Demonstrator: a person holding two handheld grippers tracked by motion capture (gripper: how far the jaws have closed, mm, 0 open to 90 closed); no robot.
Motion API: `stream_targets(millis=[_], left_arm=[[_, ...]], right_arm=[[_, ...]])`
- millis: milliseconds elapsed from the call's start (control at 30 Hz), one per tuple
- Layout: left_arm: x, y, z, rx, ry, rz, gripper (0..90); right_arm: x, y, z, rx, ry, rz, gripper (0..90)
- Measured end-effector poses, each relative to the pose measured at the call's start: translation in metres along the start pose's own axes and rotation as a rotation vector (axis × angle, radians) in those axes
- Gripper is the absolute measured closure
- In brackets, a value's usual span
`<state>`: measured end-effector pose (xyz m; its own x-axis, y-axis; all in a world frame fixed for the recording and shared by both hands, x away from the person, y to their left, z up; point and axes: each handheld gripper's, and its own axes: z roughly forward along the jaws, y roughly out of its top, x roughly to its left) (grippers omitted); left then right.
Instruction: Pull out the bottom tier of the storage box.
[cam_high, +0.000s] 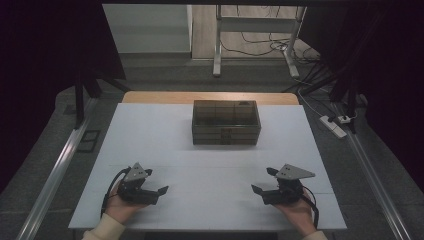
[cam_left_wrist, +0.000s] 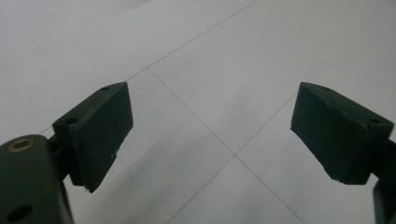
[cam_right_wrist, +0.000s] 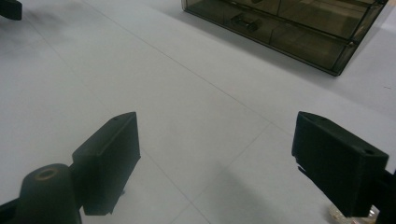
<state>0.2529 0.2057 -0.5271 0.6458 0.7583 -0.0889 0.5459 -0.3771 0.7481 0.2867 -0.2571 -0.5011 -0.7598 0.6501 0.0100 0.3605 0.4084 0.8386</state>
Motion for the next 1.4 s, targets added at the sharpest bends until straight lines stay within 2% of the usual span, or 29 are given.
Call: stream_targets(millis=[733, 1400], left_arm=[[-0.001, -0.001, 0.004, 0.018, -0.01, 0.008, 12.6], [-0.002, -0.002, 0.006, 0.034, -0.016, 0.015, 12.6]], right_arm=[[0.009, 0.002, 0.011, 0.006, -0.003, 0.009, 15.1], [0.021, 0.006, 0.022, 0.034, 0.01, -0.023, 15.3]])
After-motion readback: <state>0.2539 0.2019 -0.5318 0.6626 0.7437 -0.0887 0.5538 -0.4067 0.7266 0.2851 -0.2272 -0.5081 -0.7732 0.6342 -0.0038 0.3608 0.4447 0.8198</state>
